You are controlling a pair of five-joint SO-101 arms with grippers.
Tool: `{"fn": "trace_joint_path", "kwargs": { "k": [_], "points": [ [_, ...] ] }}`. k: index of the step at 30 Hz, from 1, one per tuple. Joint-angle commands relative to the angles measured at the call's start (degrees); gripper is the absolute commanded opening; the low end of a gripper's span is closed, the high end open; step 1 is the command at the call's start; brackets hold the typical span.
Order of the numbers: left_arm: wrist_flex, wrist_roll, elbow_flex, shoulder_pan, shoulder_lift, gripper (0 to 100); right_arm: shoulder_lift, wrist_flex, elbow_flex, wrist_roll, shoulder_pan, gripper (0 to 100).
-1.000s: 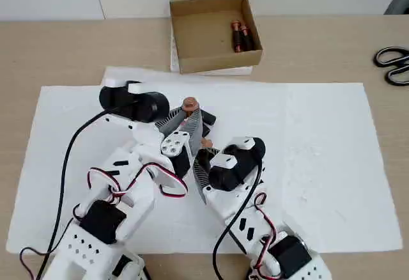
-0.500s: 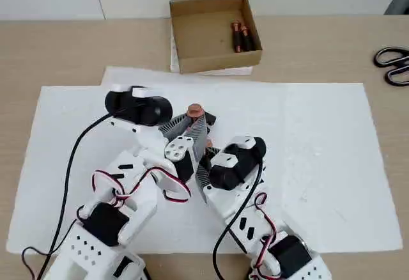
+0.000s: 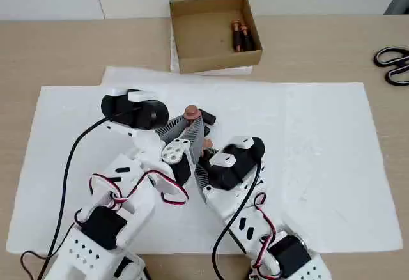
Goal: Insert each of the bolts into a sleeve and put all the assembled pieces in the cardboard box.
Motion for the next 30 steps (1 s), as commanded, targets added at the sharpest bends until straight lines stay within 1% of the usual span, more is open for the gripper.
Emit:
{"fn": "trace_joint_path", "kwargs": {
  "k": [1, 6, 9, 26, 30],
  "points": [
    [-0.2, 0.3, -0.3, 0.2, -0.8, 1, -0.7, -0.3, -0.6, 0.2, 0.9, 0.4],
    [-1.5, 2.3, -0.3, 0.2, -0.7, 1, -0.7, -1.7, 0.5, 0.2, 0.9, 0.4],
    [-1.4, 2.2, -0.1, 0.2, -0.7, 1, -0.7, -3.5, 1.8, 0.2, 0.9, 0.4],
    [-1.4, 2.2, 0.0, 0.2, -0.4, 1, -0.7, -3.5, 1.3, 0.2, 0.8, 0.4],
    [-3.2, 2.1, 0.9, 0.0, -0.4, 1, -0.8, -3.5, 1.3, 0.2, 0.7, 0.4]
  ]
}}
